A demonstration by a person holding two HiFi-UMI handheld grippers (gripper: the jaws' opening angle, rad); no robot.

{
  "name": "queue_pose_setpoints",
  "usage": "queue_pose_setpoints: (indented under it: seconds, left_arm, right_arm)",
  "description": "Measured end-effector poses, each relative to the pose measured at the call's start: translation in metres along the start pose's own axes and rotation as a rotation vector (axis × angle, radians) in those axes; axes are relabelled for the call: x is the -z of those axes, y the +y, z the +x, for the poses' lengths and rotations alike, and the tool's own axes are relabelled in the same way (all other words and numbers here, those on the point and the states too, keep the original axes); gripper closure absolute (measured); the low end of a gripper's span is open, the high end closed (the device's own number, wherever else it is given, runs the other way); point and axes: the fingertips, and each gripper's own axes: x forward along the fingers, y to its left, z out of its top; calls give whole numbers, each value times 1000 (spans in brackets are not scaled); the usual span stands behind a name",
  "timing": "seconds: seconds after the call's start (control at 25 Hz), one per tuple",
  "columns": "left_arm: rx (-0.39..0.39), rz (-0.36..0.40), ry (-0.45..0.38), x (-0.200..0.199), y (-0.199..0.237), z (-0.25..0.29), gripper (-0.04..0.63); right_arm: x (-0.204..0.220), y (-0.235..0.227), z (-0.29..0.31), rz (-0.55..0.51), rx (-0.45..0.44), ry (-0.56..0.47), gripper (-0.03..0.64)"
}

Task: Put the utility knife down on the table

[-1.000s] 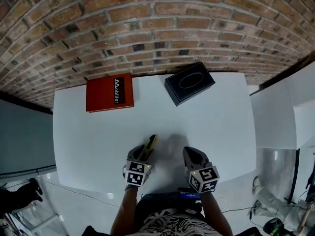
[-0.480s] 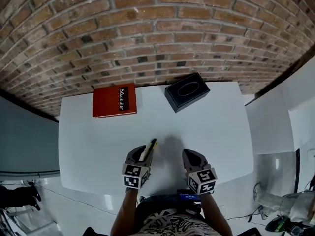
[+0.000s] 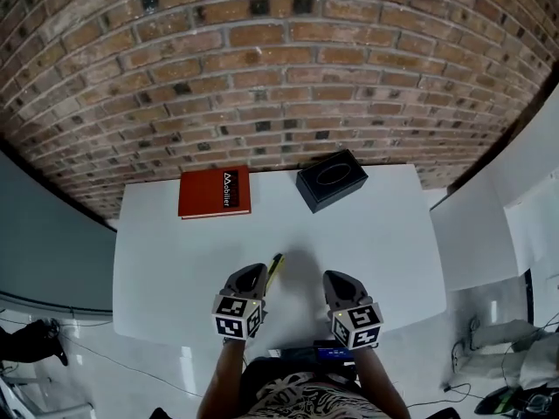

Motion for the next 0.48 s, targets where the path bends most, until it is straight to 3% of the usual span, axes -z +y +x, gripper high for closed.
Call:
queue_pose_setpoints:
  seconds: [0.48]
  left_arm:
    - [-11, -22, -203, -48, -13, -54, 581]
  right_arm:
    - [-16, 19, -39, -43, 31, -83, 617]
